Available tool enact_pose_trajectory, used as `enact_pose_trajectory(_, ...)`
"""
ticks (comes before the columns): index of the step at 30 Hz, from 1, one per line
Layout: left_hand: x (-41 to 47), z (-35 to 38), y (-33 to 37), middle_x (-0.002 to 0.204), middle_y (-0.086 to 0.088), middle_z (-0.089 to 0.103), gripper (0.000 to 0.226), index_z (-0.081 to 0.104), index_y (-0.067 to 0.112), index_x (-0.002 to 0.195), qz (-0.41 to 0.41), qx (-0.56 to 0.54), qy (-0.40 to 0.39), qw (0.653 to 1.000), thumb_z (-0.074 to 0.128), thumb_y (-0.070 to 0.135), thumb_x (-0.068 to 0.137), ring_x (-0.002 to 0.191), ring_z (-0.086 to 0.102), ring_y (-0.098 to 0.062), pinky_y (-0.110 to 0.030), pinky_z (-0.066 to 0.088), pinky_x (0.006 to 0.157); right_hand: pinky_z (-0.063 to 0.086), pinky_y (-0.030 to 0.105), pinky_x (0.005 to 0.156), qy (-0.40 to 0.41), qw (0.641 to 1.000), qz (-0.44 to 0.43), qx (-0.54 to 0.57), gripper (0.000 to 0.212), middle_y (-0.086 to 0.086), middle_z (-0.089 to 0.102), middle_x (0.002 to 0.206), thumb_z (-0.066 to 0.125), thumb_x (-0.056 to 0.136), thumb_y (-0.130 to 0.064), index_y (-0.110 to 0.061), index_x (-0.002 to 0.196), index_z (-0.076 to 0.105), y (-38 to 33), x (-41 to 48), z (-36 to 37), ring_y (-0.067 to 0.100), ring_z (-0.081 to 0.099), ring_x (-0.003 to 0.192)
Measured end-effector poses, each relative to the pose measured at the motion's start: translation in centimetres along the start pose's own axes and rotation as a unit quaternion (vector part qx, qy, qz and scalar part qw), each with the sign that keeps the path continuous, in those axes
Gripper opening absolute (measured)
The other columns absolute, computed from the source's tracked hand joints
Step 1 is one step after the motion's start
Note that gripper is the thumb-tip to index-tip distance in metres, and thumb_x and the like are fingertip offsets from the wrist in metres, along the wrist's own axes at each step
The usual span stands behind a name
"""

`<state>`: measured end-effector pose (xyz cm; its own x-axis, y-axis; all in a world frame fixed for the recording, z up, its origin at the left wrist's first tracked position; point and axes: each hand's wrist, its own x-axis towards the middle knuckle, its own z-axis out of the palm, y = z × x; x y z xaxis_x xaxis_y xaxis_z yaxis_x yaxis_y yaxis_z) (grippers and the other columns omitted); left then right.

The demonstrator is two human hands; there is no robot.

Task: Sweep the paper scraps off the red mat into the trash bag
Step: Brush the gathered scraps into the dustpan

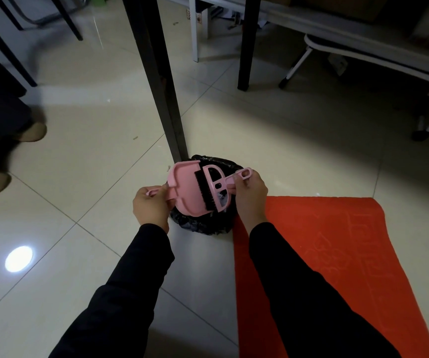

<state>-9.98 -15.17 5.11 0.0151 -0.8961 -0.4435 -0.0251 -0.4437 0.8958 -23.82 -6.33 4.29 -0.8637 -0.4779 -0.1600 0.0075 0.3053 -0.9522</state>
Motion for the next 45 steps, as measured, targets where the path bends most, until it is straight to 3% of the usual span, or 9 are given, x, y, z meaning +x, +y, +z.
enact_pose_trajectory(9,-0.1,-0.2,0.2,0.075,-0.005,0.056,0.023,0.050,0.010,0.070,-0.004,0.006,0.001,1.000,0.058,0.005,0.090,0.064,0.058,-0.017,-0.019,0.056,0.052,0.056,0.044,0.080,0.007,1.000,0.004,-0.019,0.012,0.017,0.067,0.095,0.050,0.093,-0.010,-0.002,0.098,0.057,0.4,-0.1,0.4,0.032,0.067,0.084)
enact_pose_trajectory(15,-0.2,-0.2,0.4,0.079,-0.006,0.058,0.021,0.051,0.012,0.071,0.019,0.048,-0.001,0.999,0.059,0.007,0.089,0.069,0.060,-0.022,-0.031,0.057,0.065,0.056,0.035,0.073,0.008,1.000,-0.005,-0.003,0.007,0.009,0.065,0.086,0.049,0.094,-0.008,-0.007,0.091,0.055,0.1,-0.4,0.1,0.026,0.066,0.074)
enact_pose_trajectory(19,-1.1,0.3,0.9,0.077,-0.003,0.060,0.024,0.052,0.021,0.067,0.103,0.126,-0.002,0.987,0.063,0.013,0.086,0.071,0.061,-0.027,-0.042,0.057,0.079,0.055,0.027,0.070,0.037,0.999,-0.030,0.011,0.009,0.000,0.063,0.081,0.049,0.093,-0.007,-0.008,0.092,0.058,0.3,-0.7,-0.3,0.018,0.064,0.074)
enact_pose_trajectory(23,-2.5,1.2,1.4,0.076,-0.003,0.062,0.013,0.055,0.013,0.076,0.163,0.163,-0.015,0.973,0.062,0.014,0.087,0.078,0.063,-0.033,-0.032,0.049,0.071,0.051,0.027,0.068,0.044,0.997,-0.043,0.035,0.013,-0.010,0.059,0.074,0.048,0.094,-0.006,-0.016,0.093,0.057,0.5,-1.1,-1.0,0.016,0.060,0.068)
enact_pose_trajectory(27,-3.5,1.7,1.5,0.071,0.003,0.060,0.007,0.057,0.011,0.081,0.199,0.194,-0.032,0.960,0.060,0.013,0.088,0.075,0.058,-0.025,-0.023,0.043,0.062,0.048,0.014,0.057,0.051,0.997,-0.044,0.041,0.015,-0.011,0.058,0.069,0.049,0.092,-0.004,-0.016,0.088,0.058,0.9,-1.5,-1.5,-0.004,0.055,0.052)
enact_pose_trajectory(32,-5.0,2.2,1.2,0.087,-0.006,0.065,0.008,0.062,0.006,0.086,0.302,0.270,-0.059,0.912,0.060,0.014,0.088,0.079,0.055,-0.021,-0.025,0.039,0.069,0.042,0.009,0.056,0.069,0.996,-0.051,0.036,0.016,-0.013,0.056,0.068,0.052,0.089,0.000,-0.014,0.083,0.056,1.2,-2.0,-2.4,-0.009,0.053,0.055)
enact_pose_trajectory(36,-5.8,2.6,0.8,0.092,-0.011,0.068,0.010,0.065,0.003,0.090,0.369,0.318,-0.076,0.870,0.060,0.011,0.087,0.087,0.060,-0.026,-0.028,0.044,0.074,0.051,0.024,0.062,0.069,0.996,-0.028,0.044,0.013,-0.011,0.057,0.069,0.049,0.091,0.000,-0.012,0.086,0.054,1.8,-2.5,-2.5,-0.006,0.056,0.055)
enact_pose_trajectory(41,-6.3,2.6,0.3,0.092,-0.009,0.068,0.009,0.064,0.004,0.089,0.366,0.313,-0.075,0.873,0.061,0.012,0.088,0.088,0.060,-0.025,-0.026,0.043,0.074,0.041,0.007,0.054,0.075,0.995,-0.035,0.050,0.010,-0.011,0.055,0.070,0.049,0.091,0.000,-0.009,0.088,0.052,1.8,-3.0,-3.0,-0.012,0.056,0.057)
enact_pose_trajectory(45,-6.2,2.7,0.2,0.092,-0.010,0.067,0.009,0.064,0.003,0.089,0.365,0.319,-0.075,0.871,0.061,0.011,0.088,0.087,0.059,-0.025,-0.022,0.038,0.071,0.040,0.005,0.051,0.080,0.996,-0.032,0.039,0.011,-0.012,0.054,0.071,0.049,0.091,-0.001,-0.011,0.088,0.051,1.7,-3.1,-3.3,-0.012,0.055,0.057)
